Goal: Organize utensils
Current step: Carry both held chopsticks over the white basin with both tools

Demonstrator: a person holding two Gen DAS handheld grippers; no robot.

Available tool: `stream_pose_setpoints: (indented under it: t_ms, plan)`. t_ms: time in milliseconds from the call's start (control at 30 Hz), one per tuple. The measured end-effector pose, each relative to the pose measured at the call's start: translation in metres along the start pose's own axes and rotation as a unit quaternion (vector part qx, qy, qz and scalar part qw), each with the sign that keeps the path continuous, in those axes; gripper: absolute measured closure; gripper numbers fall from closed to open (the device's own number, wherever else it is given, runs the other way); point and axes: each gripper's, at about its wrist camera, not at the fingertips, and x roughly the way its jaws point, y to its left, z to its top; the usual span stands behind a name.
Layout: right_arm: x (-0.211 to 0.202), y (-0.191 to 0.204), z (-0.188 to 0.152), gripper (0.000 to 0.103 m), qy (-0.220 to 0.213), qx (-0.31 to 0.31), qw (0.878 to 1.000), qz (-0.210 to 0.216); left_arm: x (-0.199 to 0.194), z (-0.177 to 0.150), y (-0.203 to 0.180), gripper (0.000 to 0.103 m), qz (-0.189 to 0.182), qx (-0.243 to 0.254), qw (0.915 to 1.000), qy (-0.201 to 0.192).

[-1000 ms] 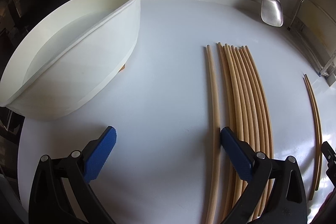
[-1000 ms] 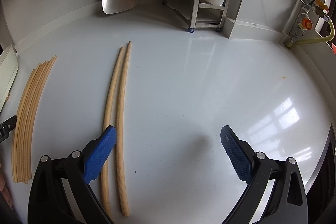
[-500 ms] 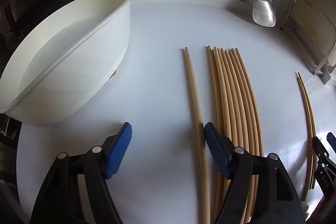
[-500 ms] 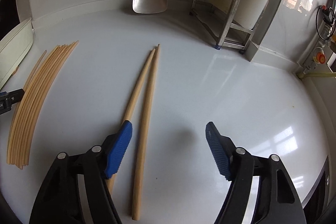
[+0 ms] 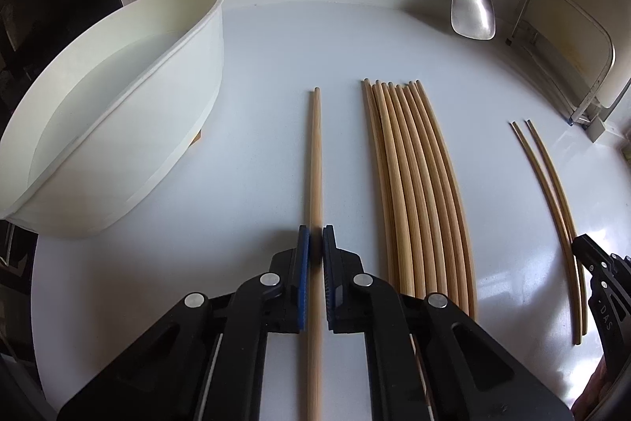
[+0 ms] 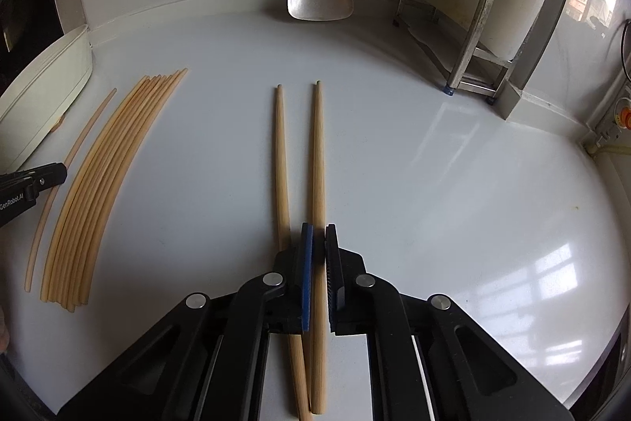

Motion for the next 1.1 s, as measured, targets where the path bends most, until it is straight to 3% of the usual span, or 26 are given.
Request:
stream_pose_setpoints:
  t_ms: [233,433,733,933,1100]
  plan:
    - [-0.025,-0.003,0.020,0.097,-0.010,0.035,0.999,0.019,-0.029,0.014,0.009,0.096,-0.031,-0.004,0.9995,-0.003]
    - [-0.060,0.031,0.054,0.097,-0.039,0.027,0.998,0.046,-0.073,0.039,0.036,0.096,-0.042,-0.005,0.9987,-0.027]
    - [-0.083,0.155,0.115,0.097,-0.066,-0.022,0.989,0.128,-0.106,0.085,0.146,0.096,0.005,-0.038,0.9976,-0.058]
    - [-0.066,0.252,0.155,0.097,-0.046,-0.060,0.982,0.174,-0.086,0.107,0.214,0.096,0.022,-0.046,0.9978,-0.042]
    - [-0.034,0.307,0.173,0.097,-0.007,-0.066,0.981,0.184,-0.056,0.114,0.239,0.096,0.008,-0.038,0.9991,-0.016]
